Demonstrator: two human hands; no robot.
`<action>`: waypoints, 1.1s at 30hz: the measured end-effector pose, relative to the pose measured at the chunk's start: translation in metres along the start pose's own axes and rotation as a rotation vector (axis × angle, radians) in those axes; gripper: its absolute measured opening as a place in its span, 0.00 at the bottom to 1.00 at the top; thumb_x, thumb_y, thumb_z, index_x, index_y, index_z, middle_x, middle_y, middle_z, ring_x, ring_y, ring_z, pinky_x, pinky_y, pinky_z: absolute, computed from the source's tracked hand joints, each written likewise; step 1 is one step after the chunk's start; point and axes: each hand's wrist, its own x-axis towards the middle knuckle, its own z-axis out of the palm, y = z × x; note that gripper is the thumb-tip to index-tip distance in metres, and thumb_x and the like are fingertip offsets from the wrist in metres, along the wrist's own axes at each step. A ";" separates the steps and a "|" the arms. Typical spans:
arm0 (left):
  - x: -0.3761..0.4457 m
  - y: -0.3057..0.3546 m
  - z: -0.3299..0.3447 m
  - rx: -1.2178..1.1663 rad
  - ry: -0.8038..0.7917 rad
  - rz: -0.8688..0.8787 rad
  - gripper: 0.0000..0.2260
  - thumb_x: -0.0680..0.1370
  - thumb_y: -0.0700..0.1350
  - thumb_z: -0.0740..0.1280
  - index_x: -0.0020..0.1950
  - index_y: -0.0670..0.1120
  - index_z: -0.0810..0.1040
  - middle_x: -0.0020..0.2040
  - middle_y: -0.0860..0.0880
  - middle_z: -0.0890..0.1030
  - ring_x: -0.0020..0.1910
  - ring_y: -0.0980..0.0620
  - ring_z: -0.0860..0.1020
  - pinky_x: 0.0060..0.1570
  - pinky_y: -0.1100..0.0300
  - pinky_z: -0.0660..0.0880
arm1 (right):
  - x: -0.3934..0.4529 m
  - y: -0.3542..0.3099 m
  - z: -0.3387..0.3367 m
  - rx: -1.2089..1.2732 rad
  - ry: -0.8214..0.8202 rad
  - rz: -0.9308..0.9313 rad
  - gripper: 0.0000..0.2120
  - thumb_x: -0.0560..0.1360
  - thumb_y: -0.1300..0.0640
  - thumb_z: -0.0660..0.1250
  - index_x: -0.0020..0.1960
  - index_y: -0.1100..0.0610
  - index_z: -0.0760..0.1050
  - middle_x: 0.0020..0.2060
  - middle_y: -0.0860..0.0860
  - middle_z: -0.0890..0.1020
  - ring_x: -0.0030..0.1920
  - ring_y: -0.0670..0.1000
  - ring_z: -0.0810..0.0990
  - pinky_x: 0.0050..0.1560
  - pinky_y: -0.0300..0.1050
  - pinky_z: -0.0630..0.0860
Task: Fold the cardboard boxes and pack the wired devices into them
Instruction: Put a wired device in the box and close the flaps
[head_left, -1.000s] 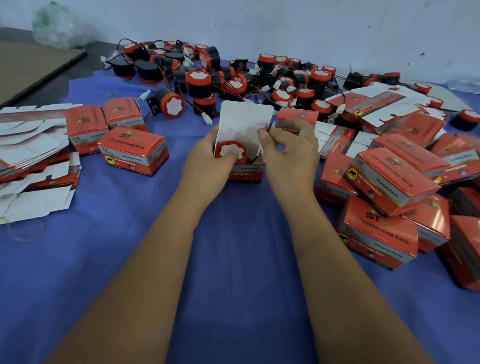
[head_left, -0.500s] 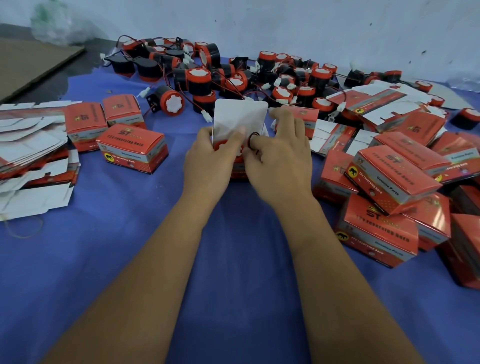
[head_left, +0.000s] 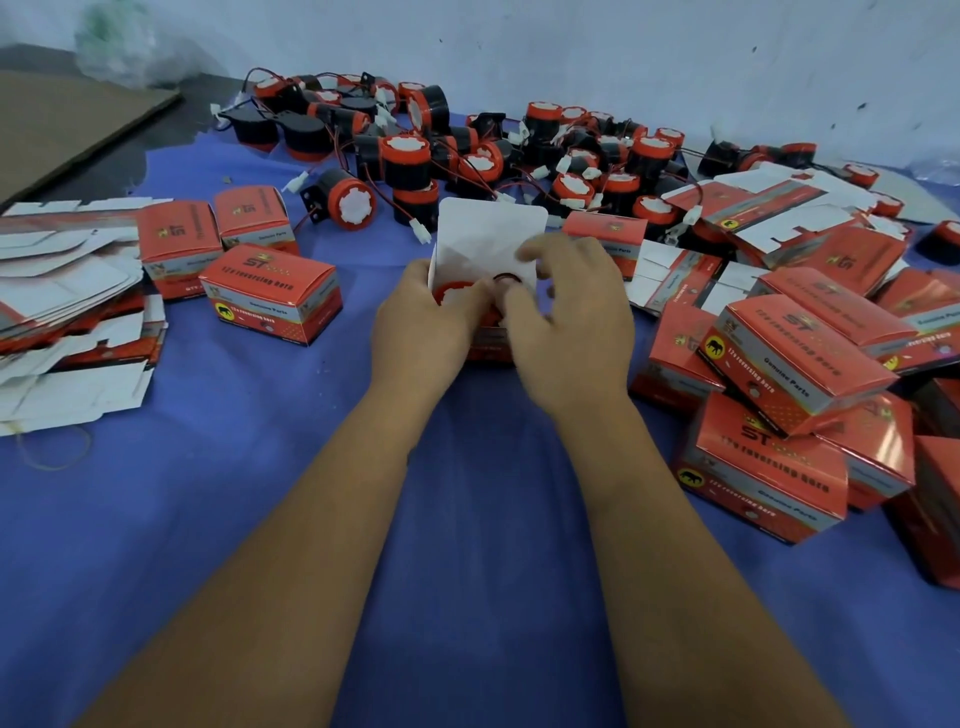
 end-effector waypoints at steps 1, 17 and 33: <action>0.001 0.000 0.000 0.010 0.002 0.007 0.10 0.76 0.51 0.68 0.57 0.54 0.76 0.48 0.58 0.81 0.49 0.57 0.79 0.47 0.56 0.78 | 0.001 -0.001 -0.001 0.177 0.038 0.055 0.11 0.74 0.60 0.61 0.54 0.57 0.76 0.43 0.48 0.77 0.46 0.46 0.75 0.43 0.41 0.73; 0.003 0.008 -0.013 -0.156 -0.138 0.001 0.11 0.83 0.42 0.60 0.46 0.52 0.80 0.38 0.59 0.83 0.37 0.60 0.79 0.32 0.73 0.72 | -0.001 0.006 0.014 0.460 -0.092 0.313 0.17 0.75 0.66 0.68 0.58 0.52 0.66 0.46 0.48 0.79 0.48 0.44 0.77 0.47 0.29 0.71; 0.008 0.008 -0.035 -0.348 -0.054 -0.121 0.09 0.78 0.38 0.65 0.45 0.47 0.85 0.48 0.55 0.84 0.45 0.56 0.84 0.35 0.64 0.79 | 0.003 0.022 0.008 0.497 -0.169 0.312 0.21 0.75 0.76 0.55 0.48 0.59 0.84 0.55 0.55 0.83 0.58 0.51 0.78 0.55 0.31 0.73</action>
